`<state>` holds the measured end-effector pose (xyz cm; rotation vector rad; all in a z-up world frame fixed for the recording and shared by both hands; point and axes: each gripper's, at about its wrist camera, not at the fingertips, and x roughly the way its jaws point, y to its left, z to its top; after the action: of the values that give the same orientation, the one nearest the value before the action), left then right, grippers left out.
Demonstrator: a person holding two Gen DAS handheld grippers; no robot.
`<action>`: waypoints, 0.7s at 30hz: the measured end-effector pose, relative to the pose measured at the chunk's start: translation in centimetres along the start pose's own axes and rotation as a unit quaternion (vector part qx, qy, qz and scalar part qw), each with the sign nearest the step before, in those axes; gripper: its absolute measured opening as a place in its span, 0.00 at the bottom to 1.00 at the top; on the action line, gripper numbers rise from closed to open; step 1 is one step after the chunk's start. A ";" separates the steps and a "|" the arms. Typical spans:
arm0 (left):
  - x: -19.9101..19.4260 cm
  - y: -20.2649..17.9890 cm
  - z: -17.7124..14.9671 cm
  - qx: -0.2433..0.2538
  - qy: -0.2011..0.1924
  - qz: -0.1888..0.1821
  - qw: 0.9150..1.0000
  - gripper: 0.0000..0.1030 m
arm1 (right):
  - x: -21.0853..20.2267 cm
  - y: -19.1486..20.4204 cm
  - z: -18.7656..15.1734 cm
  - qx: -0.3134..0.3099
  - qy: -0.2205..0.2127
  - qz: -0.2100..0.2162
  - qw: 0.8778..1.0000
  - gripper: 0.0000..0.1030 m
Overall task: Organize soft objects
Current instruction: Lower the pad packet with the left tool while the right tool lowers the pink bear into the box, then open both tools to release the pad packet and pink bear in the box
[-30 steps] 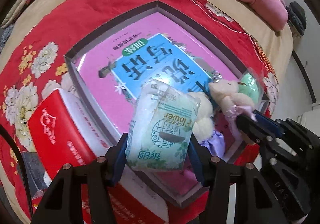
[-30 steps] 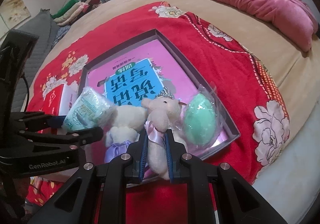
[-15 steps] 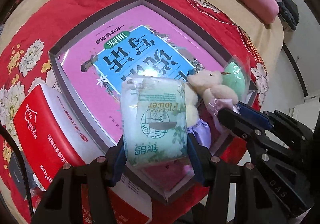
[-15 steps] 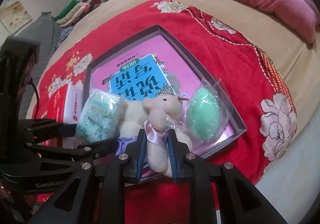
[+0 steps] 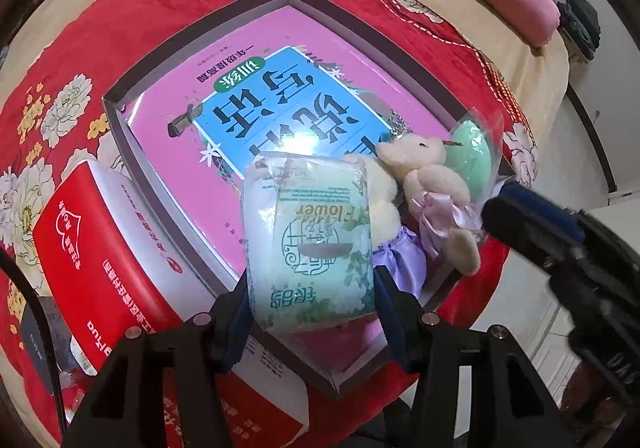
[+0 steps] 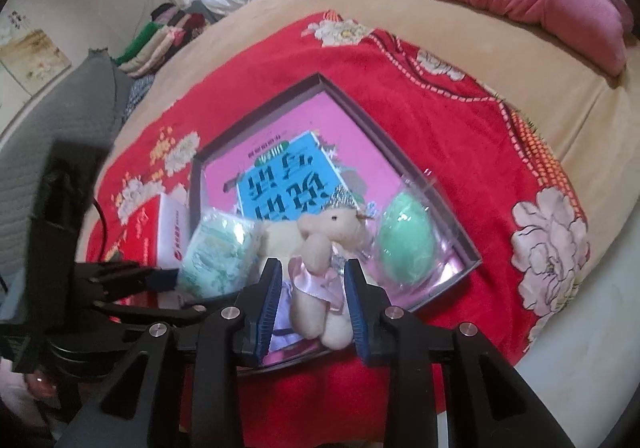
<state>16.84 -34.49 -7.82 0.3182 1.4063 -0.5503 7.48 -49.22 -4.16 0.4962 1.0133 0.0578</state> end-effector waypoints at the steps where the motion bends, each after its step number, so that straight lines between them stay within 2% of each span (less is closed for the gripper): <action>1: 0.0 -0.1 -0.1 0.001 0.001 -0.002 1.000 0.55 | -0.3 0.0 0.1 0.001 -0.002 0.001 1.000 0.32; 6: -0.1 -0.3 -0.2 0.004 0.008 -0.004 1.000 0.55 | -1.1 0.3 0.3 -0.003 -0.007 -0.004 1.000 0.35; 8: -0.2 -0.3 -0.3 0.003 0.008 -0.007 1.000 0.55 | -1.3 0.3 0.4 -0.002 -0.009 -0.007 1.000 0.40; 14: -0.5 -0.4 -0.8 0.004 0.006 -0.007 1.000 0.55 | -2.0 0.2 0.5 0.003 -0.016 -0.011 1.000 0.41; 18: -0.9 -0.7 -1.2 0.008 0.004 -0.009 1.000 0.64 | -2.6 0.2 0.5 0.002 -0.019 -0.012 1.000 0.41; 21: -1.2 -0.8 -1.5 0.009 0.002 -0.011 1.000 0.64 | -3.0 0.3 0.5 0.004 -0.023 -0.012 1.000 0.45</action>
<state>15.05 -34.19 -6.79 0.3192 1.4114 -0.5821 6.32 -49.97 -1.48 0.4900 0.9753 0.0209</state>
